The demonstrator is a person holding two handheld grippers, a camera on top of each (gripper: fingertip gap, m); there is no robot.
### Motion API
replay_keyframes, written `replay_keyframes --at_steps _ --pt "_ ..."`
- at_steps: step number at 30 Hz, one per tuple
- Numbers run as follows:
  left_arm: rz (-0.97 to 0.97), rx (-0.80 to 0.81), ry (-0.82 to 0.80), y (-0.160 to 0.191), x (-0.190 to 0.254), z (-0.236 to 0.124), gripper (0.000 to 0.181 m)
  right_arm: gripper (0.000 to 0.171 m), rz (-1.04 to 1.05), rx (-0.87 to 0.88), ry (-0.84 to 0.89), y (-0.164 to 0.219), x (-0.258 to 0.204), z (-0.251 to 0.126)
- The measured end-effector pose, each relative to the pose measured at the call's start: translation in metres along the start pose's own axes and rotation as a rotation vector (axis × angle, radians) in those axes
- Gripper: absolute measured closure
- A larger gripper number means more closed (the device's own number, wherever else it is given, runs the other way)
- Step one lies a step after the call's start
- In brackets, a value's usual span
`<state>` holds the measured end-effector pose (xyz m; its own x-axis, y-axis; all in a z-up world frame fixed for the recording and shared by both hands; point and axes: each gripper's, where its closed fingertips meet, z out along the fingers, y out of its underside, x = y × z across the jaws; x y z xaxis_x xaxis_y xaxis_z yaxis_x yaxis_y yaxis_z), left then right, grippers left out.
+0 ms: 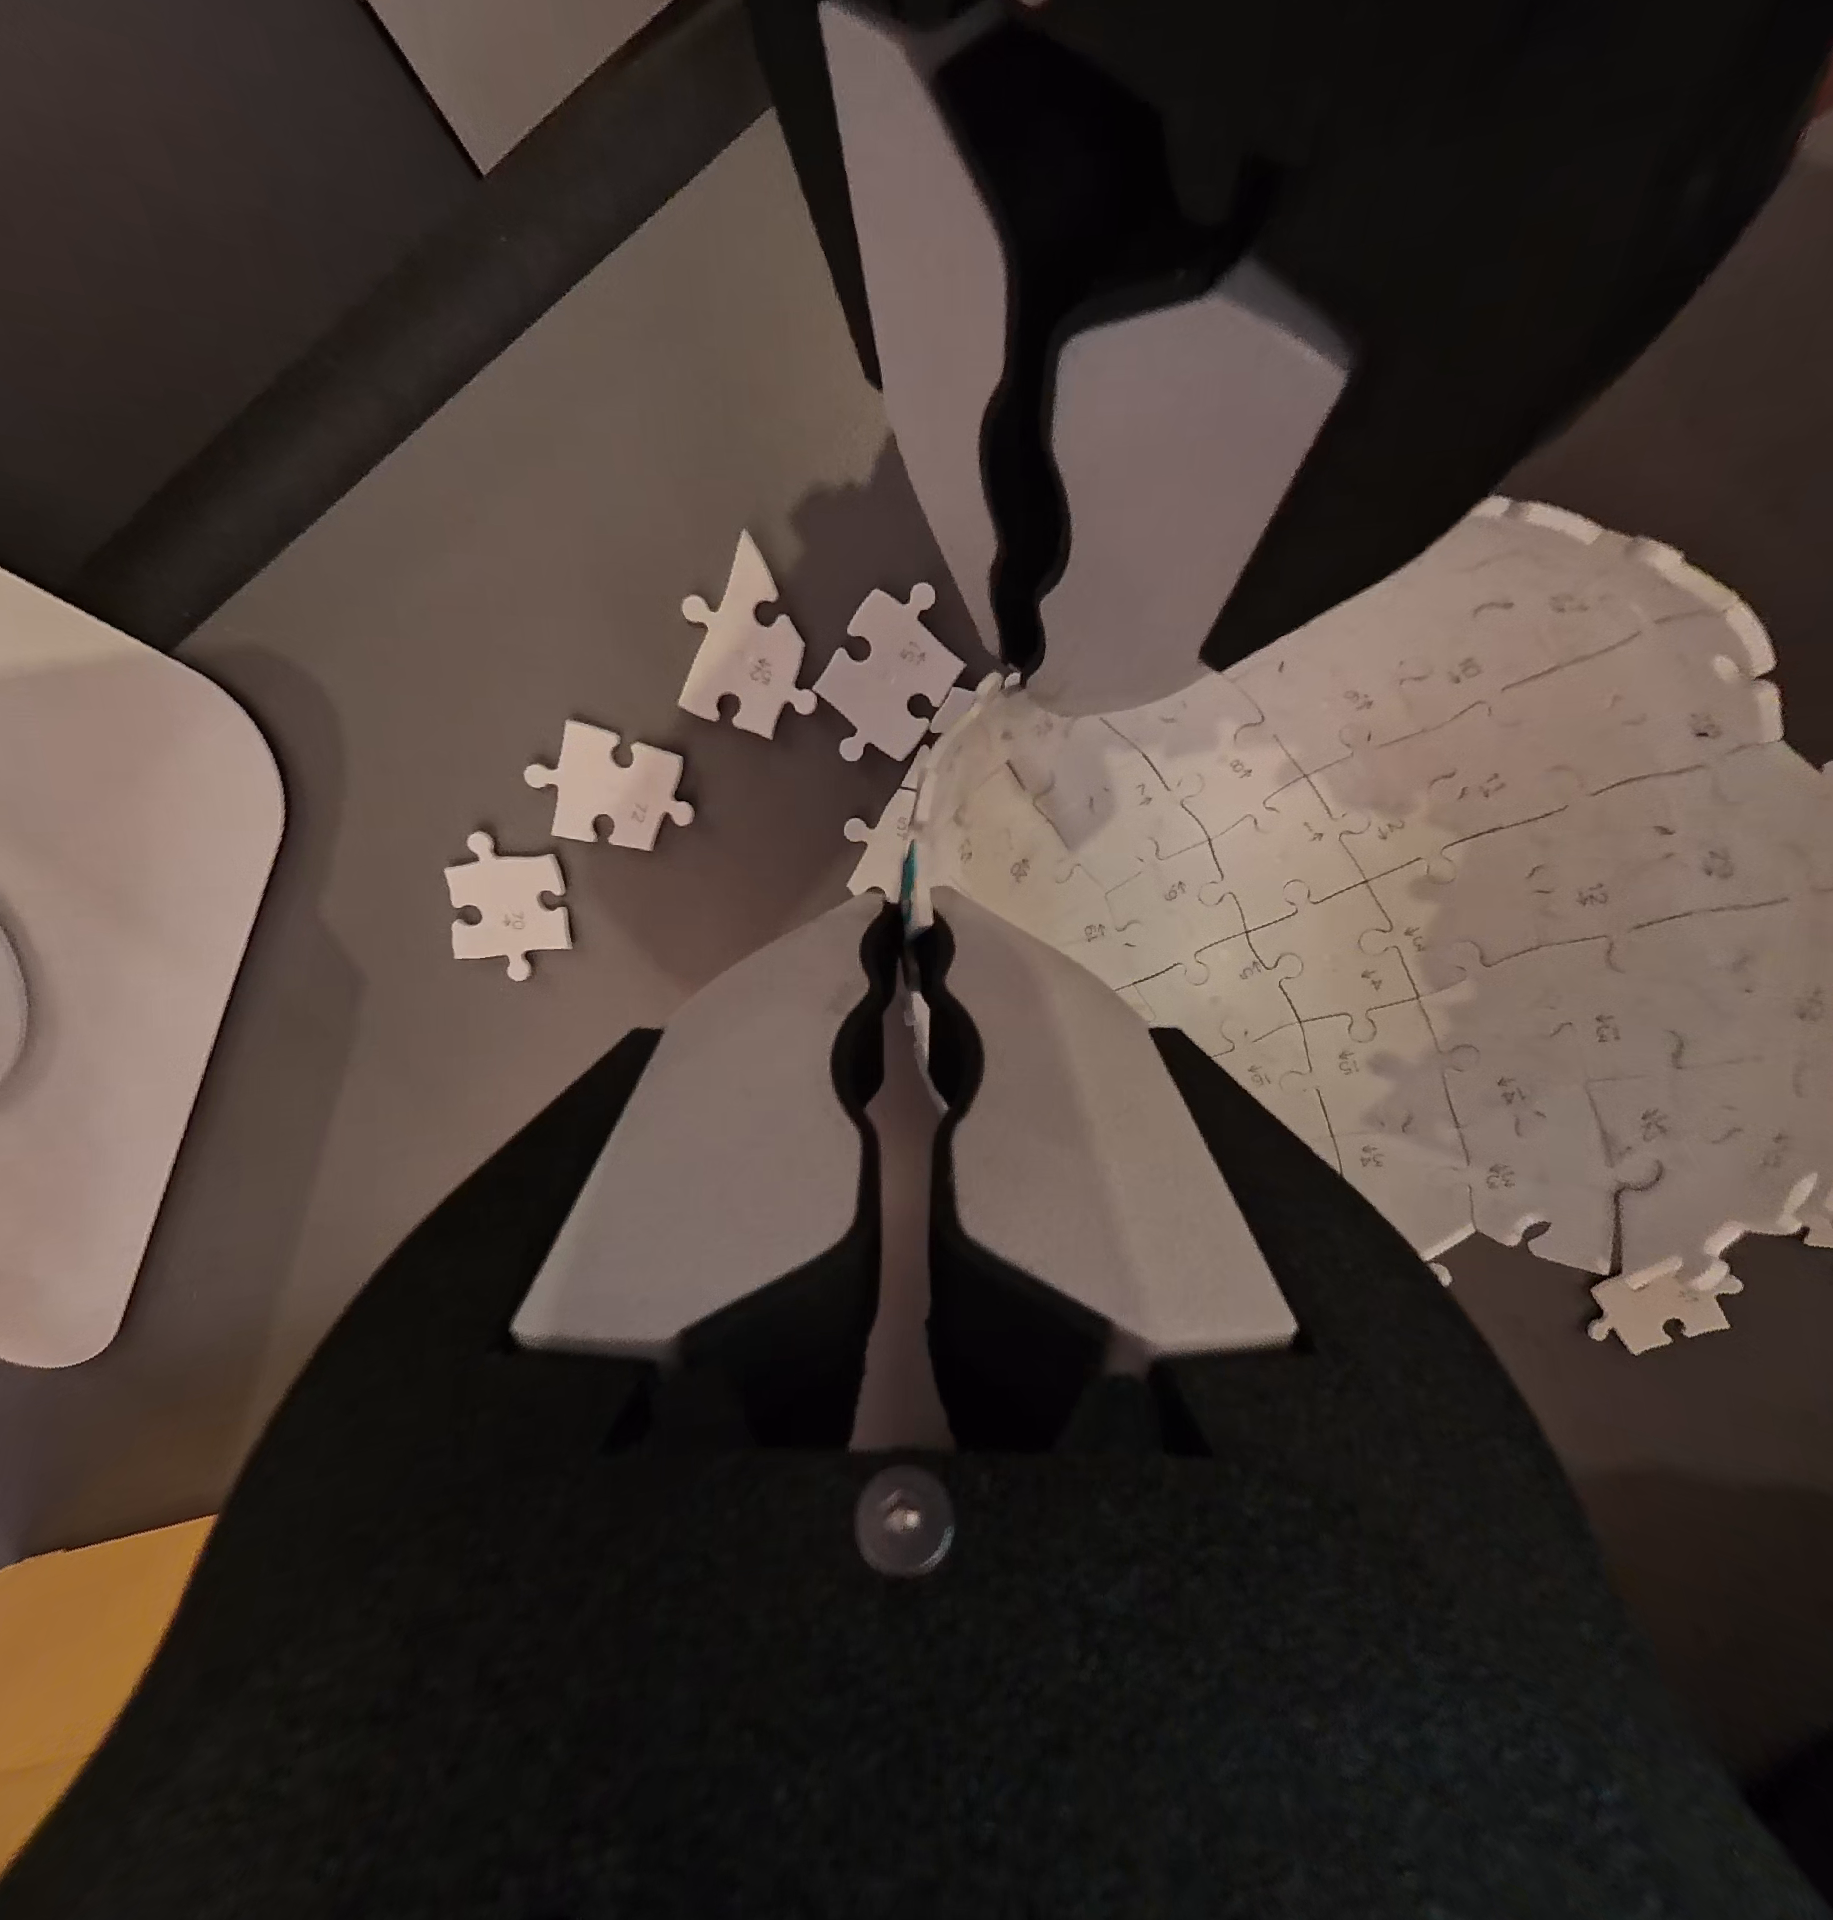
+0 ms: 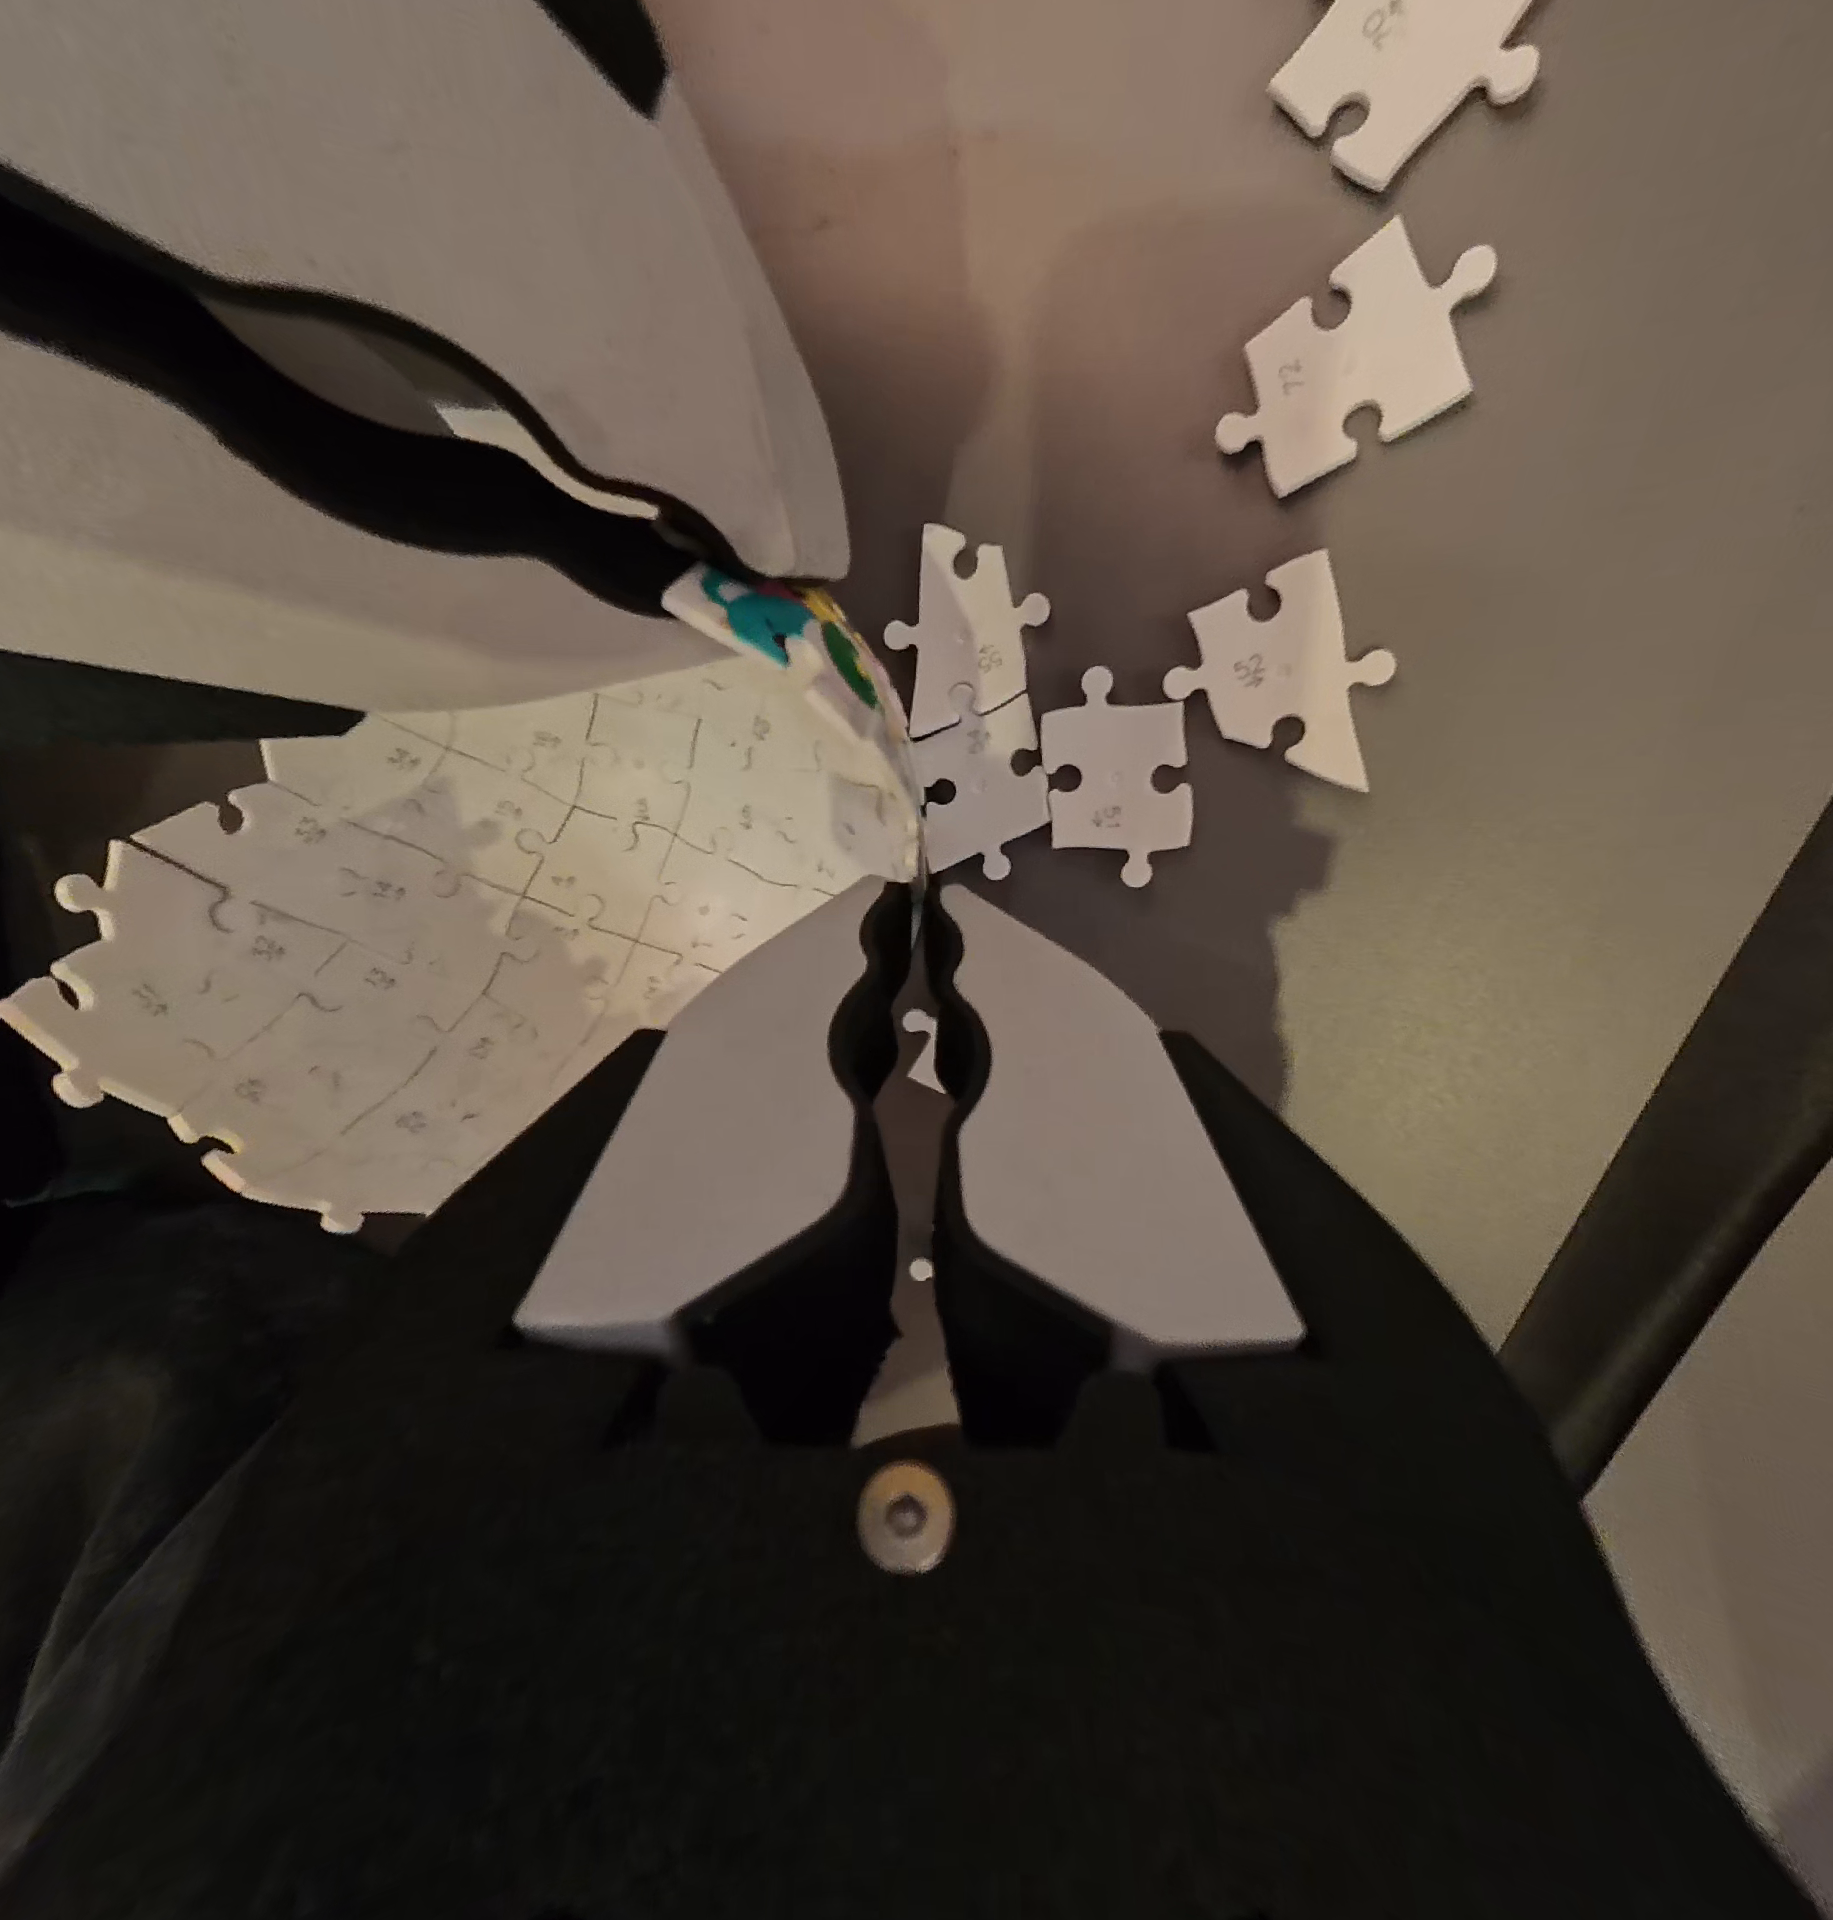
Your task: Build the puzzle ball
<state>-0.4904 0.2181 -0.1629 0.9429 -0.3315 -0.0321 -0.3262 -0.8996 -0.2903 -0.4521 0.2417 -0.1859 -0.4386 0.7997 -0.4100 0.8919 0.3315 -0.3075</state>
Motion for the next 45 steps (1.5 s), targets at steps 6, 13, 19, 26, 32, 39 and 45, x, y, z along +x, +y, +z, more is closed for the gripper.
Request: replay_keyframes --at_steps 6,13,19,26,32,39,45 --pt "0.004 -0.001 -0.009 0.0 -0.001 0.0 0.179 0.169 0.003 0.001 -0.002 0.0 -0.001 0.001" --pt "0.027 0.004 -0.013 -0.001 -0.001 0.0 0.179 0.159 -0.019 0.029 0.027 -0.006 -0.003 -0.005" --pt "0.03 0.011 -0.003 -0.002 -0.001 0.0 0.179 0.144 -0.061 0.087 0.015 -0.015 0.0 -0.007" --pt "0.034 0.022 0.017 -0.003 0.0 0.001 0.179 0.157 -0.131 0.124 -0.003 -0.027 0.003 0.005" --pt "0.056 0.091 0.151 -0.007 0.012 -0.022 0.154 0.159 -0.138 0.124 -0.002 -0.028 0.003 0.006" --pt "-0.017 0.381 0.231 -0.009 -0.027 -0.07 0.155 0.151 -0.16 0.125 0.062 -0.022 0.002 -0.007" --pt "-0.123 0.449 0.237 -0.006 -0.054 -0.007 0.181 0.171 -0.305 0.277 0.232 -0.036 -0.011 -0.071"
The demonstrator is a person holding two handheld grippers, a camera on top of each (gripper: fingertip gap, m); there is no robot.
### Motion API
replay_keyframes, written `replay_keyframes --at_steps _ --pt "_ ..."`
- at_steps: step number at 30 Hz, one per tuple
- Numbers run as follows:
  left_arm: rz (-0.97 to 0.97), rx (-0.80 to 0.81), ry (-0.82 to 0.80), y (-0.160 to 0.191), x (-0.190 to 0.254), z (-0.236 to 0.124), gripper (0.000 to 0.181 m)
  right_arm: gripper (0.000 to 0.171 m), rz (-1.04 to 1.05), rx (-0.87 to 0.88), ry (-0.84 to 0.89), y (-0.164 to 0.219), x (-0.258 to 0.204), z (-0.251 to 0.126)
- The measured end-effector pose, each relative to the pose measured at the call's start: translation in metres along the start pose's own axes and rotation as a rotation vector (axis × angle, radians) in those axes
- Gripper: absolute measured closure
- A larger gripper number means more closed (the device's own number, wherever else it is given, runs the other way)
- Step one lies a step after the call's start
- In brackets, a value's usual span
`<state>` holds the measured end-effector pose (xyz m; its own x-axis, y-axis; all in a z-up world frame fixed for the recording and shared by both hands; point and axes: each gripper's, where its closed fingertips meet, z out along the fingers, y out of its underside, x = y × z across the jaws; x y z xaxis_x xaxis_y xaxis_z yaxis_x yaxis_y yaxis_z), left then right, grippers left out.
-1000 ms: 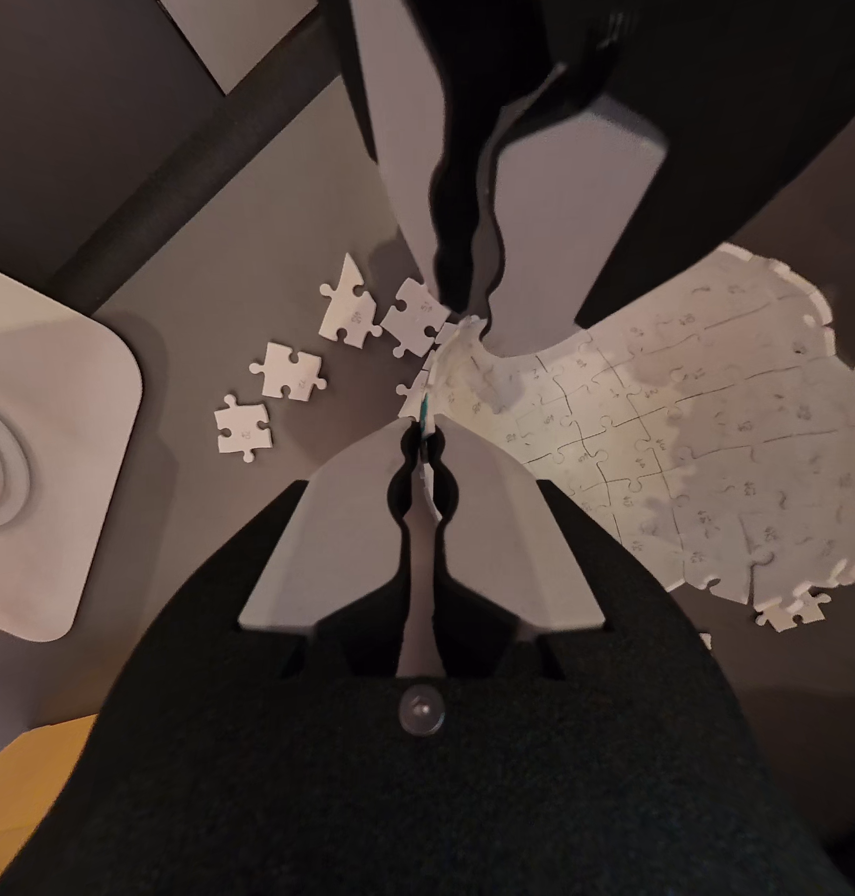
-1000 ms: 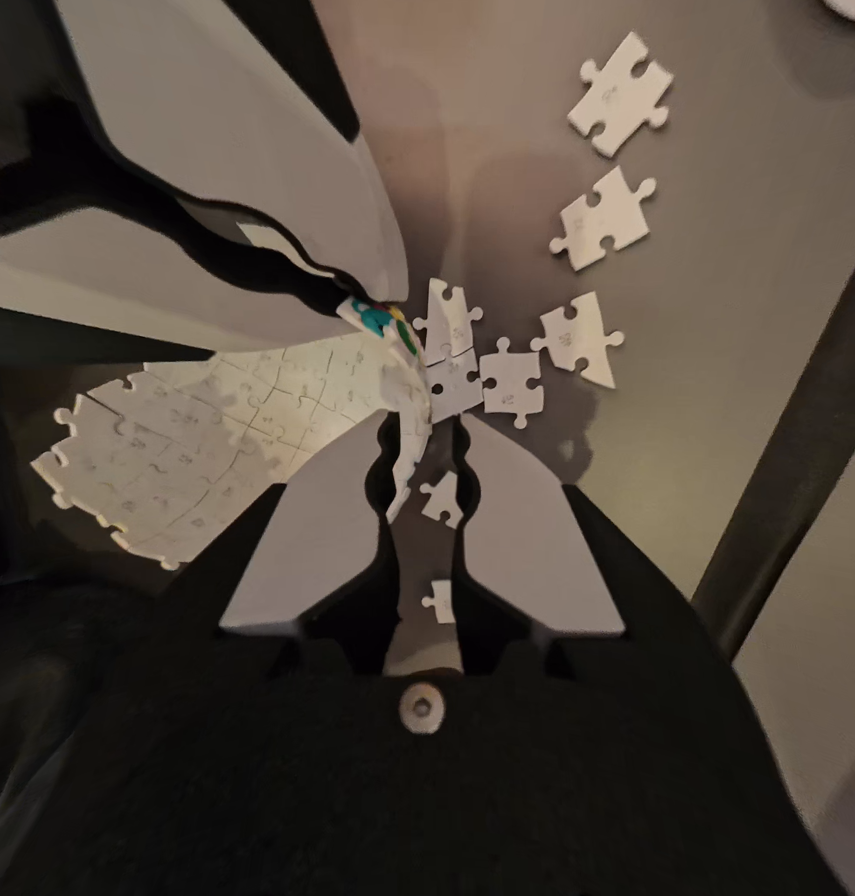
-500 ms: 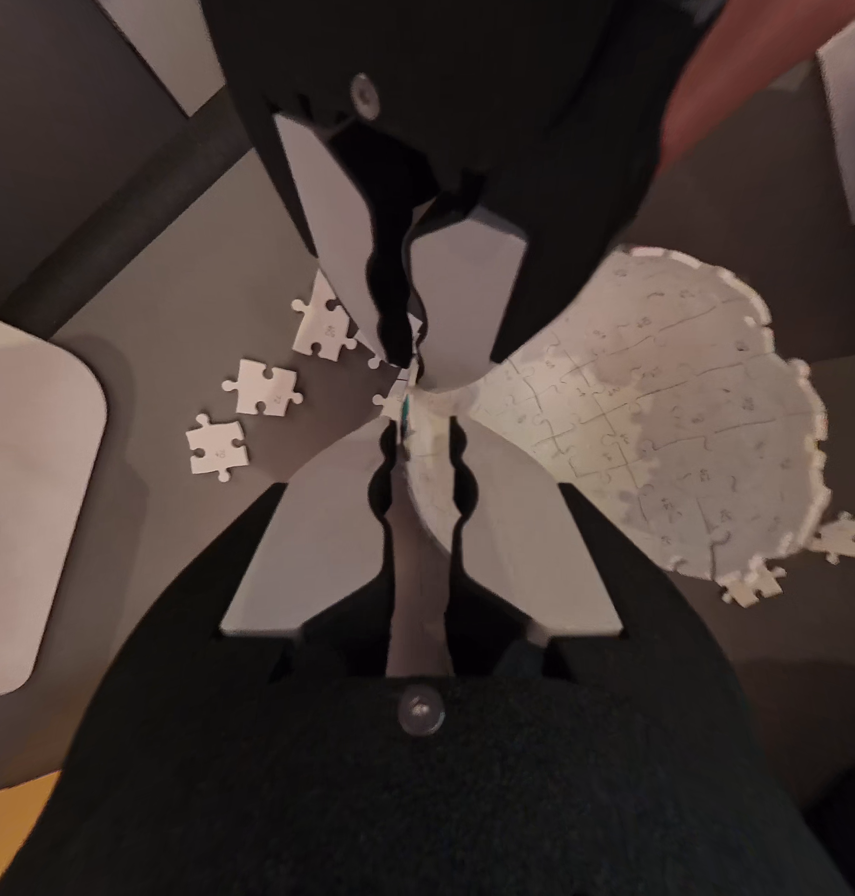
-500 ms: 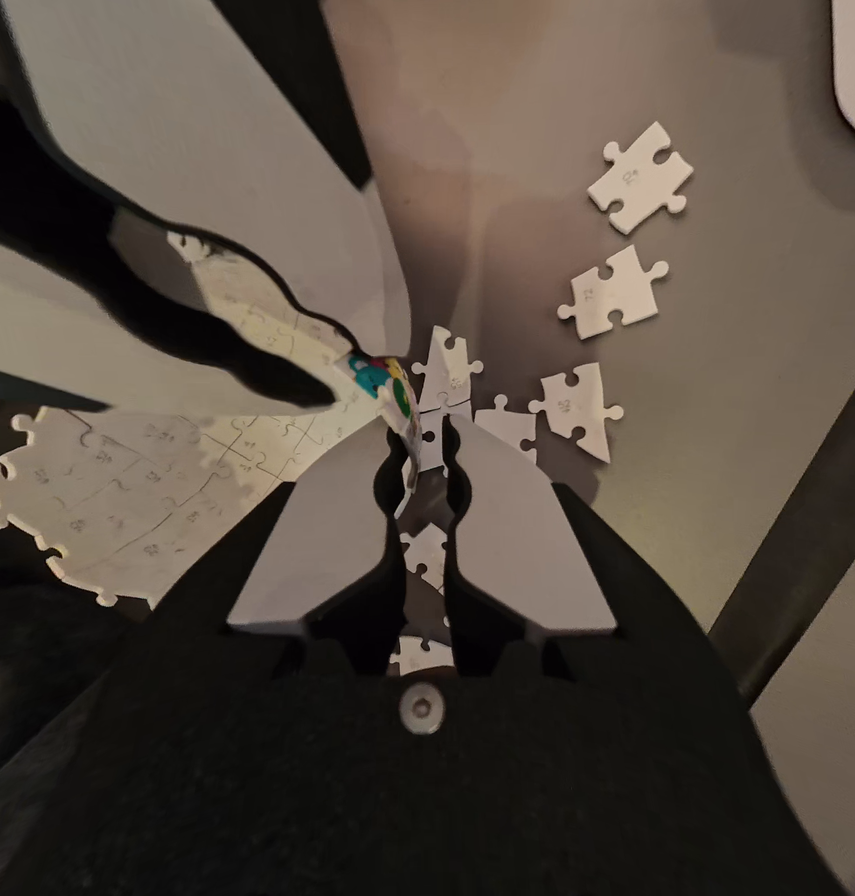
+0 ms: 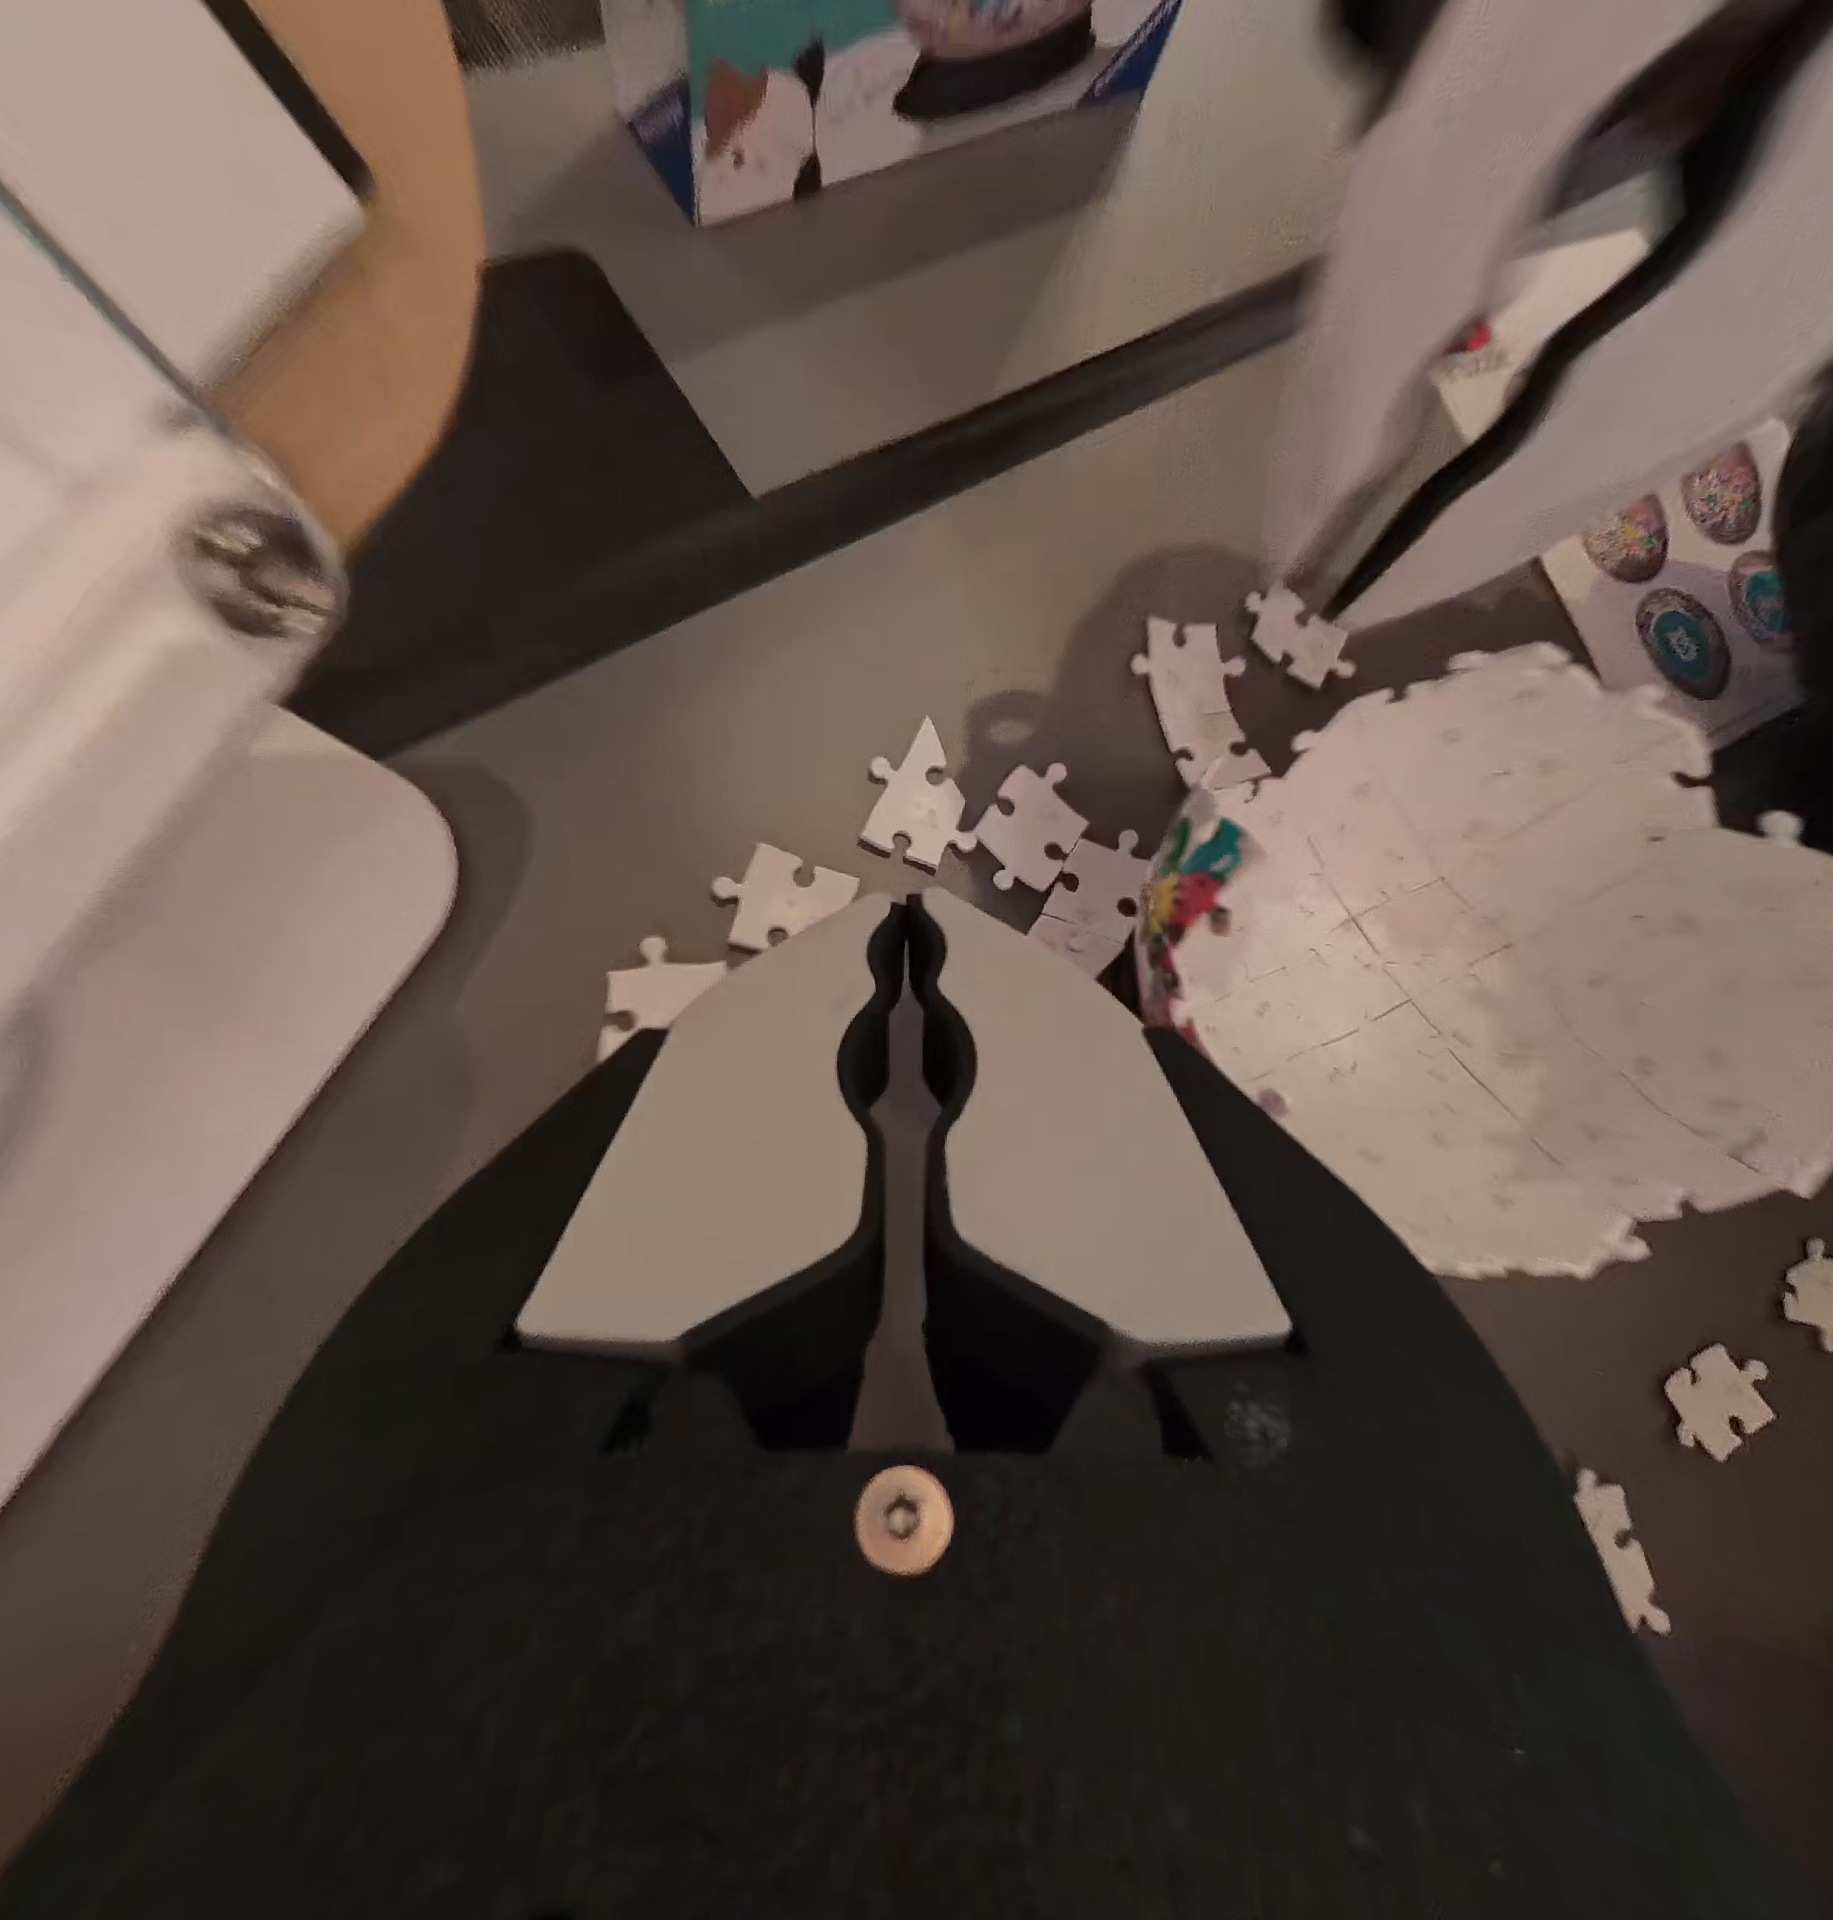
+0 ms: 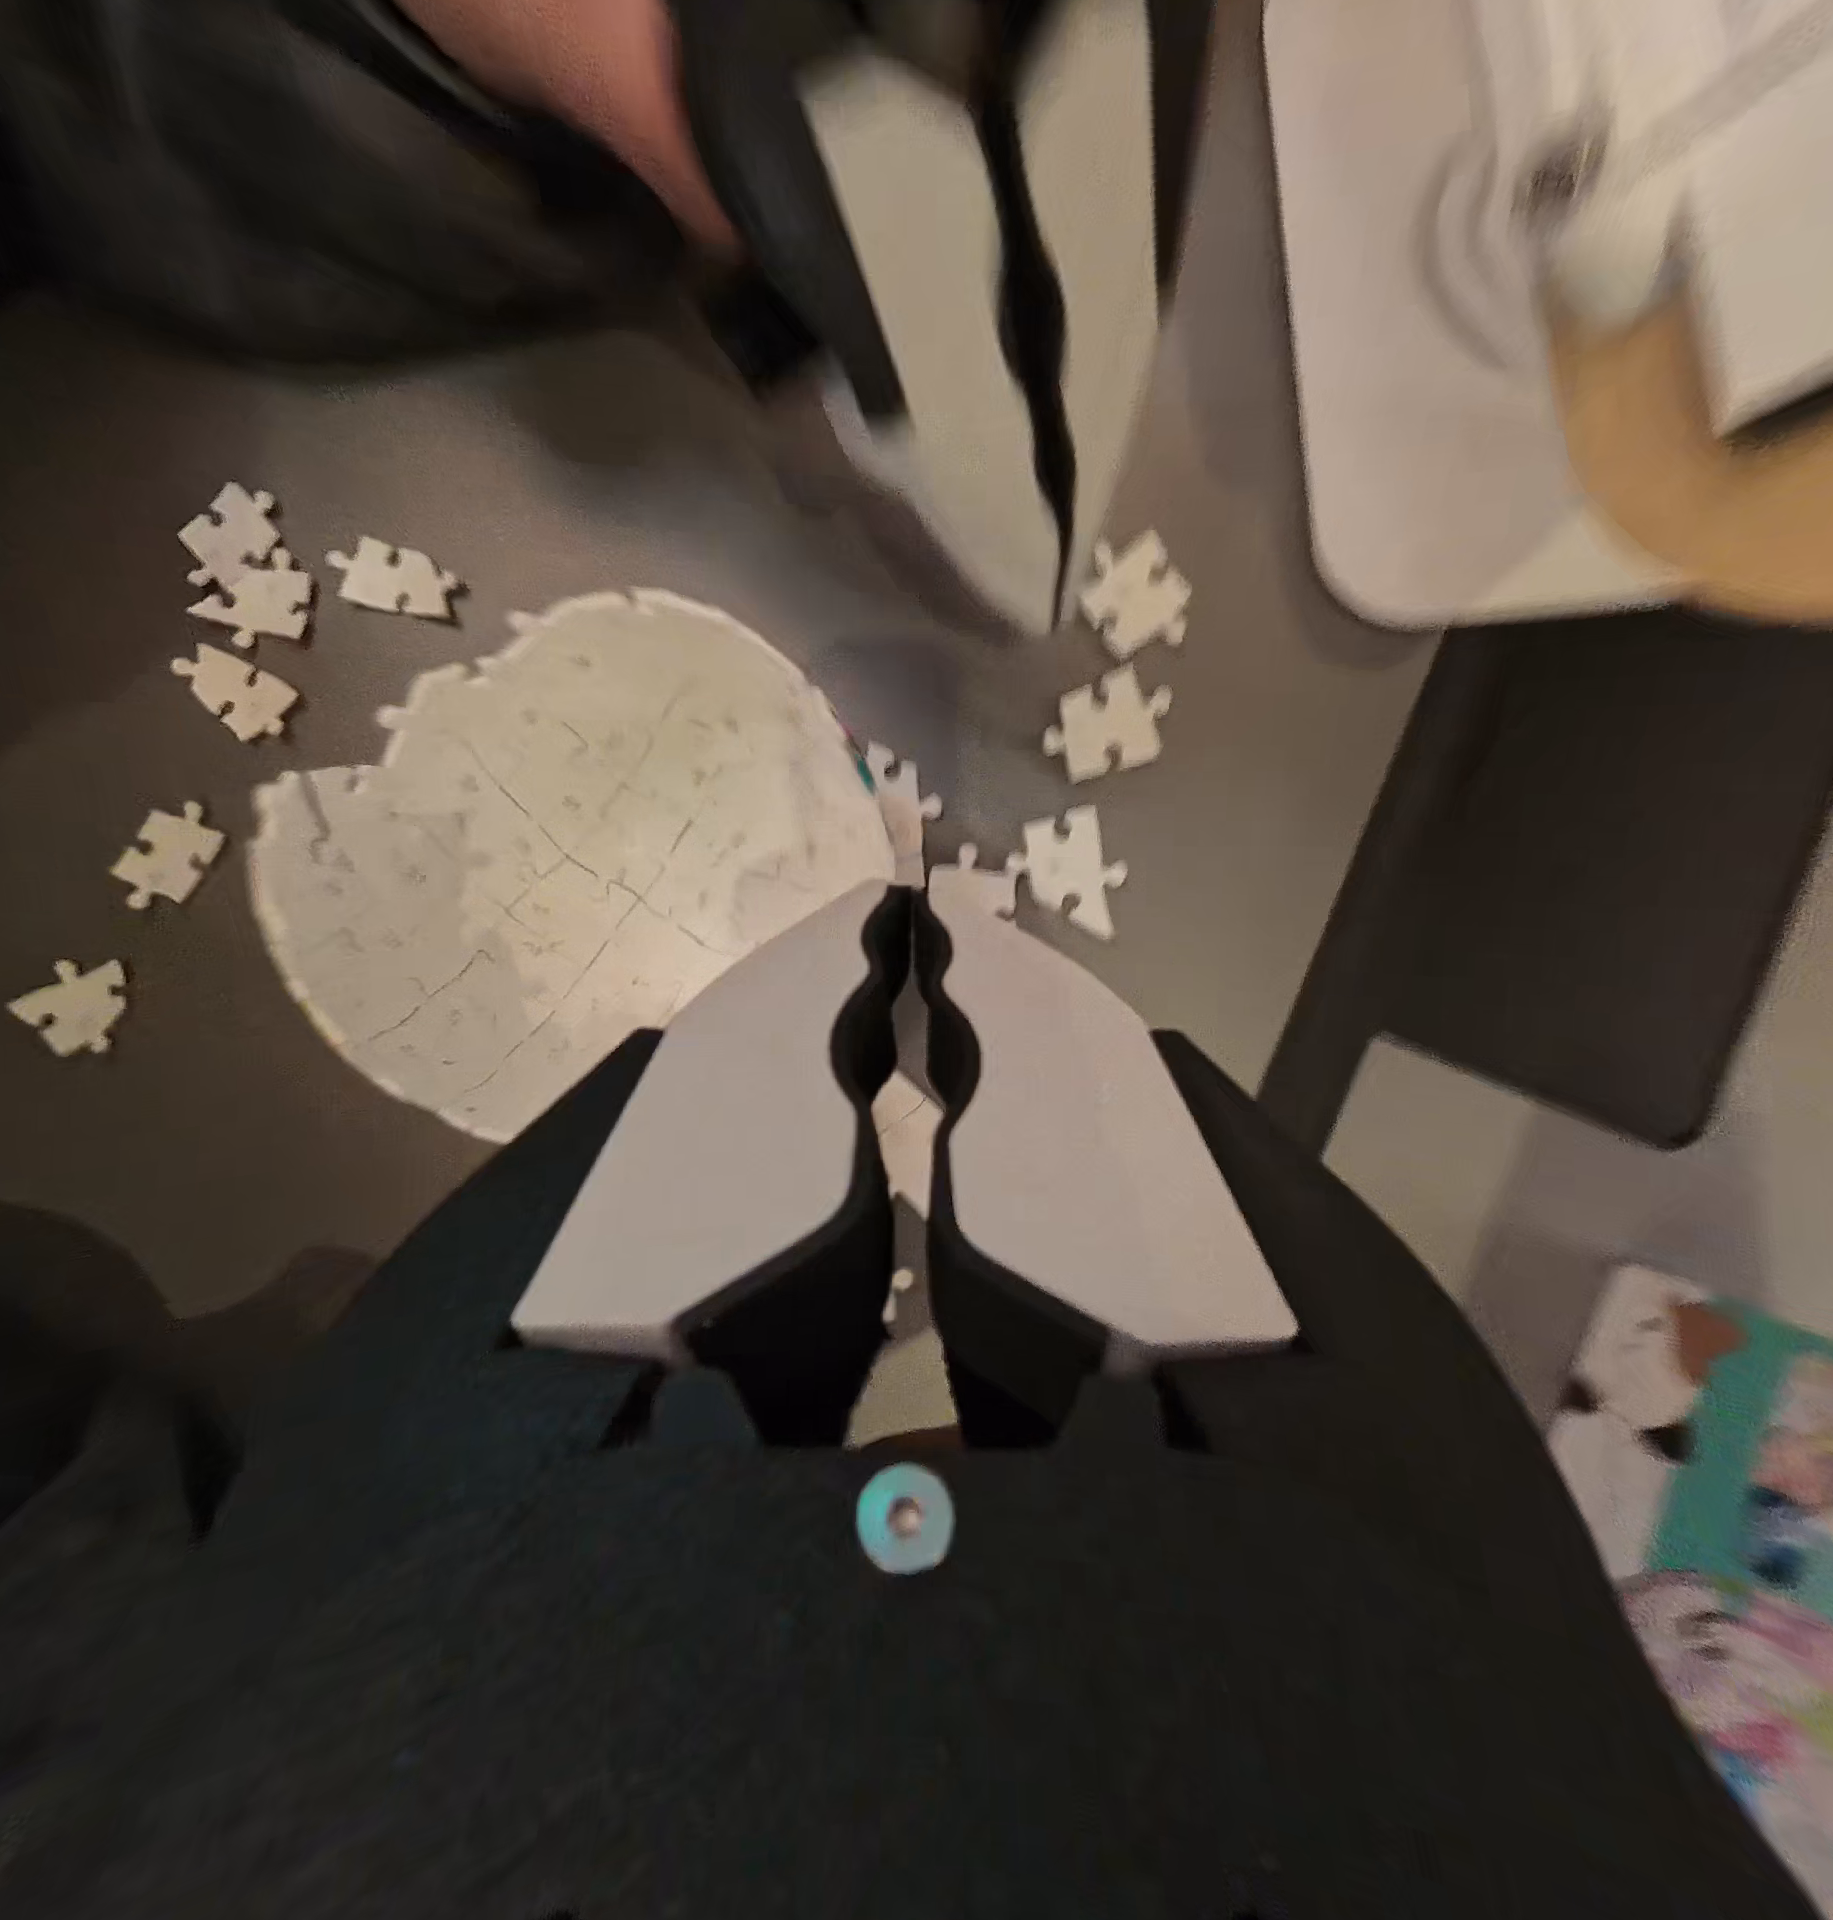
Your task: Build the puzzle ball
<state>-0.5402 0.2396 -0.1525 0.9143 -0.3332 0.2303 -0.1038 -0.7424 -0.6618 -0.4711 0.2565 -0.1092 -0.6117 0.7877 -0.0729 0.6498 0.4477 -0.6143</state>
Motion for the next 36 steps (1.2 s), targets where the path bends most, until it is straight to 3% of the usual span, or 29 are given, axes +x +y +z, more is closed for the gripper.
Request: replay_keyframes --at_steps 4,9,12,17,21,36 --pt "-0.009 -0.086 0.149 0.013 0.014 0.05 0.181 0.171 -0.251 0.032 0.024 -0.023 -0.029 -0.007" --pt "0.13 -0.156 0.139 0.018 0.018 0.077 0.181 0.171 -0.222 -0.306 0.014 0.003 -0.037 0.03" --pt "0.144 -0.155 0.196 0.02 0.024 0.077 0.181 0.171 -0.237 -0.456 0.078 0.018 -0.031 0.046" --pt "0.155 -0.112 0.272 0.019 0.032 0.072 0.181 0.171 -0.389 -0.536 0.165 0.022 -0.025 0.06" --pt "0.197 -0.126 0.243 0.025 0.029 0.077 0.181 0.171 -0.477 -0.595 0.218 0.024 -0.022 0.065" --pt "0.209 -0.124 0.23 0.026 0.03 0.077 0.181 0.171 -0.506 -0.658 0.274 0.033 -0.022 0.066"
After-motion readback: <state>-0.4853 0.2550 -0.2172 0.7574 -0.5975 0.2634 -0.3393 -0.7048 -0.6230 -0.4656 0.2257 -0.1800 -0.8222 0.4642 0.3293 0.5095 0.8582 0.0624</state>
